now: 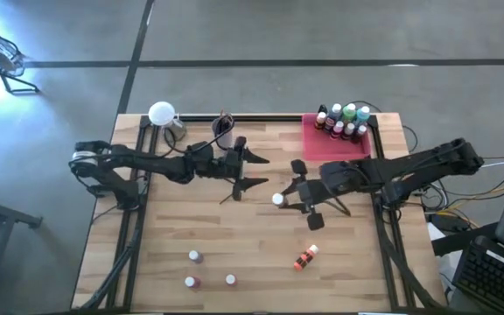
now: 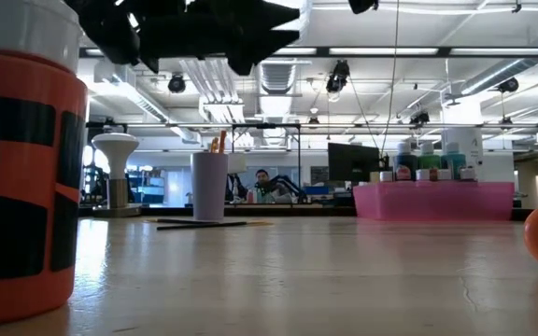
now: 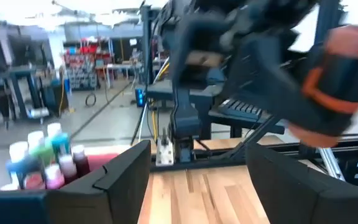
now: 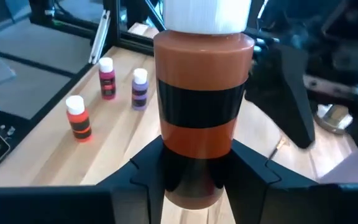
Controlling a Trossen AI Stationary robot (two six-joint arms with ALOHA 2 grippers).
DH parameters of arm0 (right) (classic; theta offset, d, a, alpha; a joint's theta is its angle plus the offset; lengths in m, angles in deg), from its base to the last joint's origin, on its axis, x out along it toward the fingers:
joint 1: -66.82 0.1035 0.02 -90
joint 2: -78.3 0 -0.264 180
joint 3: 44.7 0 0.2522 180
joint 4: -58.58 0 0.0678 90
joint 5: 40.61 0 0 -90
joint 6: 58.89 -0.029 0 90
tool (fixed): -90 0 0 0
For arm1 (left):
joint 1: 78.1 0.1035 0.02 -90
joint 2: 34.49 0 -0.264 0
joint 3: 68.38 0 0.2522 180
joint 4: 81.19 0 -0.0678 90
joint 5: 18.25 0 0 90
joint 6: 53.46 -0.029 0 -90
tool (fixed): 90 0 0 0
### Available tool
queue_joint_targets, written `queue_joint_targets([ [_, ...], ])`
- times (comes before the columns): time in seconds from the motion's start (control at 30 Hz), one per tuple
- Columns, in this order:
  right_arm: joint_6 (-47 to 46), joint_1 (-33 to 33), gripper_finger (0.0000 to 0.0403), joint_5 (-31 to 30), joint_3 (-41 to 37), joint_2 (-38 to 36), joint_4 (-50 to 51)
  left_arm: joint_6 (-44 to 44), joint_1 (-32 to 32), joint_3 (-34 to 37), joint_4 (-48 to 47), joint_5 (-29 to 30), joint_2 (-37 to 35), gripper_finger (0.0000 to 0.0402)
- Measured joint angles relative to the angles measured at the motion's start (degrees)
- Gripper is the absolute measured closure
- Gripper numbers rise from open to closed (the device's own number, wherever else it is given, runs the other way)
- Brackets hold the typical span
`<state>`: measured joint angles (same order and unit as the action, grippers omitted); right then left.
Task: Pick & Place Paint Supplies
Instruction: Put the small brown paint bottle into the pink bin
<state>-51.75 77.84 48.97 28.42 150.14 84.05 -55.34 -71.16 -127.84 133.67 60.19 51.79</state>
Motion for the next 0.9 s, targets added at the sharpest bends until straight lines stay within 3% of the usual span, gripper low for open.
queue_joint_targets([
  [0.2, -0.5, -0.1, 0.0284, -3.2, -4.7, -3.3, -4.2, -5.4, -2.4, -2.9, 0.8, 3.0, -0.2, 0.0135],
  [0.47, 0.6, -0.1, 0.0273, -8.8, -5.5, -3.8, -4.8, -6.3, -3.9, -6.6, -0.3, 4.2, -0.2, 0.0135],
  [0.9, 2.5, -0.4, 0.0283, -10.3, -4.3, -3.9, -5.2, -12.5, -7.8, -7.1, 0.7, 3.8, -0.3, 0.0135],
])
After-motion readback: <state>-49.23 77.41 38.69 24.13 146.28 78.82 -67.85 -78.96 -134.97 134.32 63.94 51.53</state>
